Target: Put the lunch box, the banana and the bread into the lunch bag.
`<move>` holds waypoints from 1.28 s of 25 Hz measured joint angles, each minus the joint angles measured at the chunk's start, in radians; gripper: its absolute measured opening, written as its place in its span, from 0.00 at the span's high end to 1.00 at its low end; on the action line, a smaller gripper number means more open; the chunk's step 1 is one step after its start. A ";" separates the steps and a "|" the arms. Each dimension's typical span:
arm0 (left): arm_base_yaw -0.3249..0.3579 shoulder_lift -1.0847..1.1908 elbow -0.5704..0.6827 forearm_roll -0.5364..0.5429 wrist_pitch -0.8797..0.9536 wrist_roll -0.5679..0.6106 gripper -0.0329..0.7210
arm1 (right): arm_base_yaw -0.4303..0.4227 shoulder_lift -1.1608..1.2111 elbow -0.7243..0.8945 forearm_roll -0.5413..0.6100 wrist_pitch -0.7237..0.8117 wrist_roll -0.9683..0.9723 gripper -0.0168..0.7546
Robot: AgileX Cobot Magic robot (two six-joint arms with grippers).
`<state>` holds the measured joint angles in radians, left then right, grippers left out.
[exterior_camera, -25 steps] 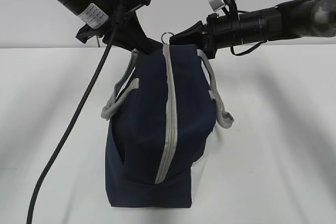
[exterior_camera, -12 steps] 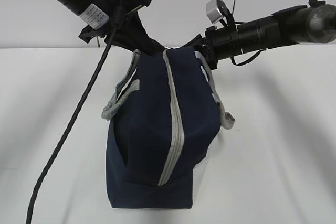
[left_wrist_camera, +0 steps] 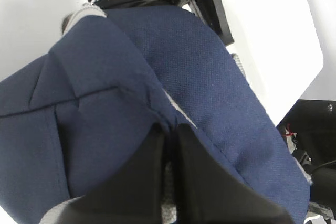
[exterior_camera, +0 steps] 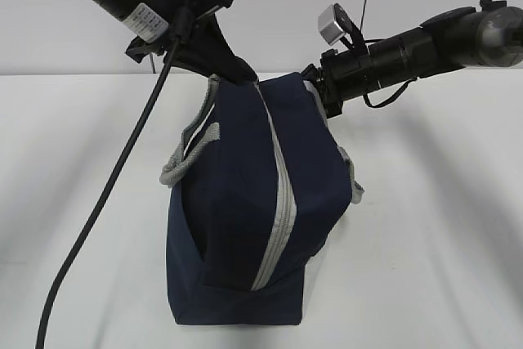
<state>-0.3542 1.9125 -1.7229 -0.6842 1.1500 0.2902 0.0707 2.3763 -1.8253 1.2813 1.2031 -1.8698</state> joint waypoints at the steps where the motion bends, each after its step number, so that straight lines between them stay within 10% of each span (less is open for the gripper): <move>1: 0.000 0.000 0.000 0.000 0.000 0.001 0.93 | 0.000 0.000 0.000 0.000 0.000 0.007 0.98; 12: 0.000 -0.001 0.000 -0.002 0.002 0.002 0.93 | 0.000 0.000 0.000 0.026 0.006 0.042 0.97; 21: 0.000 -0.017 0.000 -0.015 0.001 0.004 0.59 | -0.004 0.007 0.000 0.066 -0.014 0.091 0.48; 32: 0.021 -0.079 0.000 0.032 -0.025 0.006 0.47 | -0.119 -0.035 -0.022 0.080 -0.014 0.324 0.43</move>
<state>-0.3334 1.8337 -1.7229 -0.6526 1.1250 0.2957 -0.0484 2.3415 -1.8469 1.3617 1.1889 -1.5455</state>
